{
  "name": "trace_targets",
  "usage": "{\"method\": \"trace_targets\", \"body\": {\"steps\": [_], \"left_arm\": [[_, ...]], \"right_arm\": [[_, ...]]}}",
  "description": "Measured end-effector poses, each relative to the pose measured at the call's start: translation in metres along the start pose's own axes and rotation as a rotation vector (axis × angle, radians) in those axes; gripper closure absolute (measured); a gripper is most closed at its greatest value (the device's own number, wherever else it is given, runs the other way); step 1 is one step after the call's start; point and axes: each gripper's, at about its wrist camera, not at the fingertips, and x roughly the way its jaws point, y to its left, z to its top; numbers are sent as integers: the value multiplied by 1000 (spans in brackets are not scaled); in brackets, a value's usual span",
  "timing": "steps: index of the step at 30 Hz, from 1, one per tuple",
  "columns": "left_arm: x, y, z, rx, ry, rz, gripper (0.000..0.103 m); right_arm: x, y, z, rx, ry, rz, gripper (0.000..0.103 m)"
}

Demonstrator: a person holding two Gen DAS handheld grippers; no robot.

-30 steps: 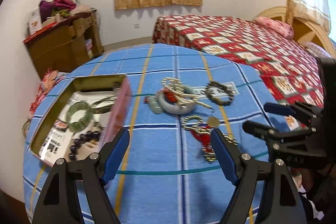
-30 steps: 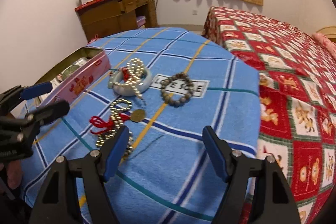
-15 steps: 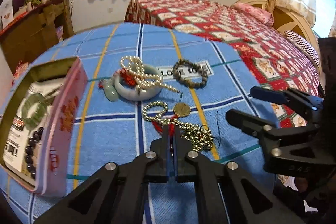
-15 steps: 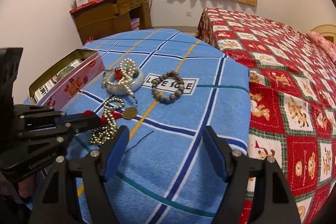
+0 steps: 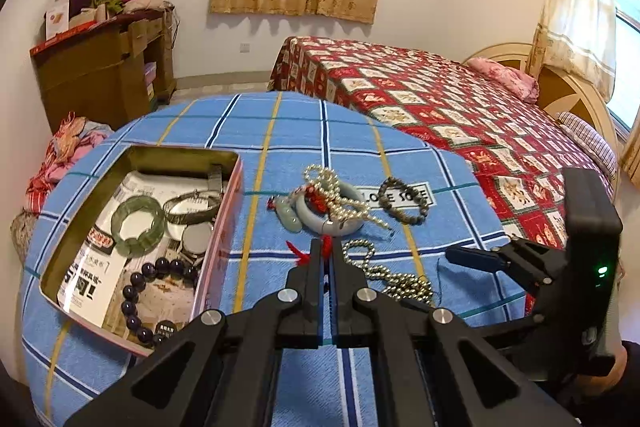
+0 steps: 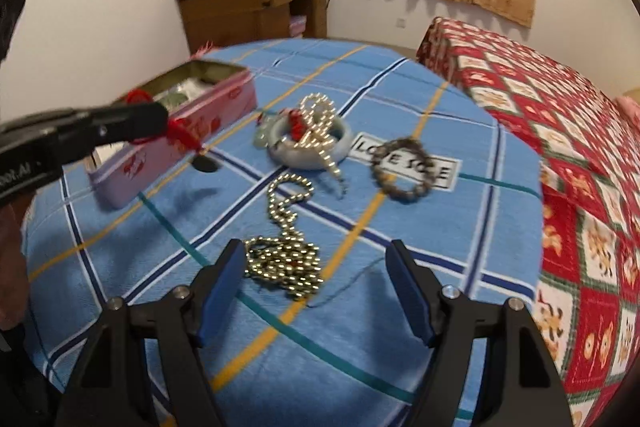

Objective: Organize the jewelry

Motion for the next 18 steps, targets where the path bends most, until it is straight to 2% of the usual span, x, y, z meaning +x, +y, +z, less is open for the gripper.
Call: {"method": "trace_targets", "body": {"steps": [3, 4, 5, 6, 10, 18], "left_arm": [[4, 1, -5, -3, 19, 0, 103], [6, 0, -6, -2, 23, 0, 103], [6, 0, -7, 0, 25, 0, 103], [6, -1, -7, 1, 26, -1, 103], [5, -3, -8, 12, 22, 3, 103], [-10, -9, -3, 27, -14, 2, 103]], "right_arm": [[11, 1, 0, 2, 39, 29, 54], [10, 1, 1, 3, 39, 42, 72], [9, 2, 1, 1, 37, 46, 82], [6, 2, 1, -1, 31, 47, 85], [-4, 0, -2, 14, 10, 66, 88], [-41, -6, 15, 60, -105, 84, 89]]}}
